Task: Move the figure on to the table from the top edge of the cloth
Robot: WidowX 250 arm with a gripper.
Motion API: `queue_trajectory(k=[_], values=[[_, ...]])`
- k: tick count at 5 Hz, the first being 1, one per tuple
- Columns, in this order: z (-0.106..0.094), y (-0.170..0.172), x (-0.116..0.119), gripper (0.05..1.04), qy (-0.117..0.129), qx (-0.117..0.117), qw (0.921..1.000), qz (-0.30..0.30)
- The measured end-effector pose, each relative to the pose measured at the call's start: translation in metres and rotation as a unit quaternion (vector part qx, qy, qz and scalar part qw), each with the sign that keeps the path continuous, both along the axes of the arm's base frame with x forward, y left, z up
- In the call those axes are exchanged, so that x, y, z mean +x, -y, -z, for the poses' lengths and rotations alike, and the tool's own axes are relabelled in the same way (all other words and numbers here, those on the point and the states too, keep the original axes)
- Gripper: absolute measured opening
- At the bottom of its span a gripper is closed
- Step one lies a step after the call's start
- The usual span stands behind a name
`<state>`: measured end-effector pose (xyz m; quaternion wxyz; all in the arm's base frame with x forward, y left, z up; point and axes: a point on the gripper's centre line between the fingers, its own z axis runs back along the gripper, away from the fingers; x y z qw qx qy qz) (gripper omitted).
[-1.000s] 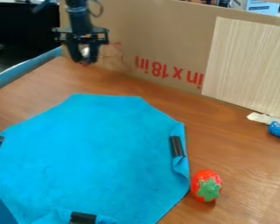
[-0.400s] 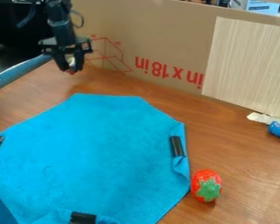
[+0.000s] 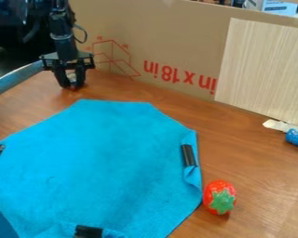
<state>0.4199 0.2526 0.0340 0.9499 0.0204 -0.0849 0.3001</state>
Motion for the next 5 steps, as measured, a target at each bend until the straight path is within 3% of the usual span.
queue_trajectory(k=[1, 2, 3, 4, 5], values=[[0.0, -0.004, 0.0, 0.87, -0.017, 0.003, 0.9998, 0.005], [0.0, -0.004, 0.0, 1.007, -0.021, 0.01, 0.9993, 0.029], [-0.007, 0.005, 0.007, 1.003, -0.037, 0.049, 0.9904, 0.124], [-0.061, 0.027, 0.018, 1.0, 0.018, 0.084, 0.9703, 0.226], [-0.116, 0.035, 0.002, 1.0, 0.069, 0.074, 0.9443, 0.313]])
